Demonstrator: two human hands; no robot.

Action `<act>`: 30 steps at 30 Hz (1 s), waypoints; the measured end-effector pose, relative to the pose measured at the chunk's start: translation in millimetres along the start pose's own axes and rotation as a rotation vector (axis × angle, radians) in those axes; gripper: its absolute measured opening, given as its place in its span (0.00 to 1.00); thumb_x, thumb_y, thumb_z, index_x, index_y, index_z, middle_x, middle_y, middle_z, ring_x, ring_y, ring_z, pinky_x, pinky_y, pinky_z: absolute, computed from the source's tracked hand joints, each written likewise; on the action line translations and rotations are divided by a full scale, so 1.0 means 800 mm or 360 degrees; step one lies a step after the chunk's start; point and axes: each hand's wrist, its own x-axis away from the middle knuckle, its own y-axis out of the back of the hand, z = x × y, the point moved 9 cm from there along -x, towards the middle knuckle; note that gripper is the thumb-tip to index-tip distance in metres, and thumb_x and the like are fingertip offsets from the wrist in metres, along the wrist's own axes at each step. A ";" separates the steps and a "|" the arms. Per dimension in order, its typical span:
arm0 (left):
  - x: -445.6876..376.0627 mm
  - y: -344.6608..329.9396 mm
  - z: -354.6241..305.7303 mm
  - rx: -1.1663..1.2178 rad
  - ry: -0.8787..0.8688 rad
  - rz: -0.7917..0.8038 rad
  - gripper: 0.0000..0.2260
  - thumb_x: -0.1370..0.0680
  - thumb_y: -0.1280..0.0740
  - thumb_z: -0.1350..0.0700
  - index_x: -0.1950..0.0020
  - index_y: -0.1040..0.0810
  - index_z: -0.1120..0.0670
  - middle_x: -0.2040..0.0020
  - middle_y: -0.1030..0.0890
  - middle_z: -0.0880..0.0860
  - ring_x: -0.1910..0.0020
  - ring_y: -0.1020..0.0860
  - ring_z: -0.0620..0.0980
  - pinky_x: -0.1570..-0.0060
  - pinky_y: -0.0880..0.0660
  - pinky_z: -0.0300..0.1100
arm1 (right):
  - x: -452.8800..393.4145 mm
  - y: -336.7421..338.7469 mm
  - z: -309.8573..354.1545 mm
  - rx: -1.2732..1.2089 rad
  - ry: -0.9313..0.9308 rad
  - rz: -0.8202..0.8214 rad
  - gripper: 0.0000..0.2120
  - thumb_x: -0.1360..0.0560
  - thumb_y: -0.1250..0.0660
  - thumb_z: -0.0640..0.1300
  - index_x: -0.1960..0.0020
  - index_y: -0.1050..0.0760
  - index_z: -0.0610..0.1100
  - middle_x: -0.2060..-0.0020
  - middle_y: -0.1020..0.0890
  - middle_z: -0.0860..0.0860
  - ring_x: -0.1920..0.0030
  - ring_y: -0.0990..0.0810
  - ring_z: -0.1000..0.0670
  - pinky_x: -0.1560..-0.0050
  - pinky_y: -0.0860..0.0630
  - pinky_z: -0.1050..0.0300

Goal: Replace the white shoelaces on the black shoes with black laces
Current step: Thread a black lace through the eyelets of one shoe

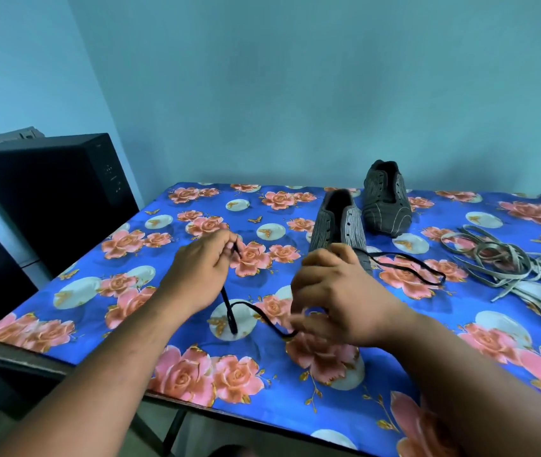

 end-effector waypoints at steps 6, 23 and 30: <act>-0.044 -0.047 -0.068 0.0393 -0.0130 0.0395 0.08 0.15 0.40 0.58 0.50 0.22 0.54 0.66 0.23 0.44 0.71 0.28 0.39 0.67 0.29 0.38 | 0.023 0.042 -0.092 -0.0190 -0.0760 -0.0492 0.19 0.23 0.39 0.66 0.48 0.16 0.56 0.56 0.16 0.61 0.49 0.23 0.52 0.45 0.28 0.43; -0.081 -0.111 -0.071 0.0564 -0.0422 0.0436 0.05 0.22 0.27 0.48 0.53 0.15 0.48 0.59 0.17 0.50 0.59 0.19 0.53 0.55 0.23 0.53 | 0.030 0.027 -0.124 0.0023 -0.0970 -0.0359 0.13 0.23 0.36 0.61 0.48 0.16 0.59 0.57 0.24 0.59 0.51 0.27 0.50 0.50 0.29 0.45; -0.082 -0.121 -0.055 0.0145 -0.0373 0.0556 0.05 0.22 0.27 0.47 0.56 0.17 0.46 0.66 0.20 0.41 0.67 0.25 0.39 0.67 0.32 0.36 | 0.035 0.015 -0.122 0.0204 -0.1059 -0.0091 0.16 0.24 0.44 0.58 0.53 0.19 0.55 0.56 0.28 0.55 0.51 0.31 0.49 0.51 0.36 0.50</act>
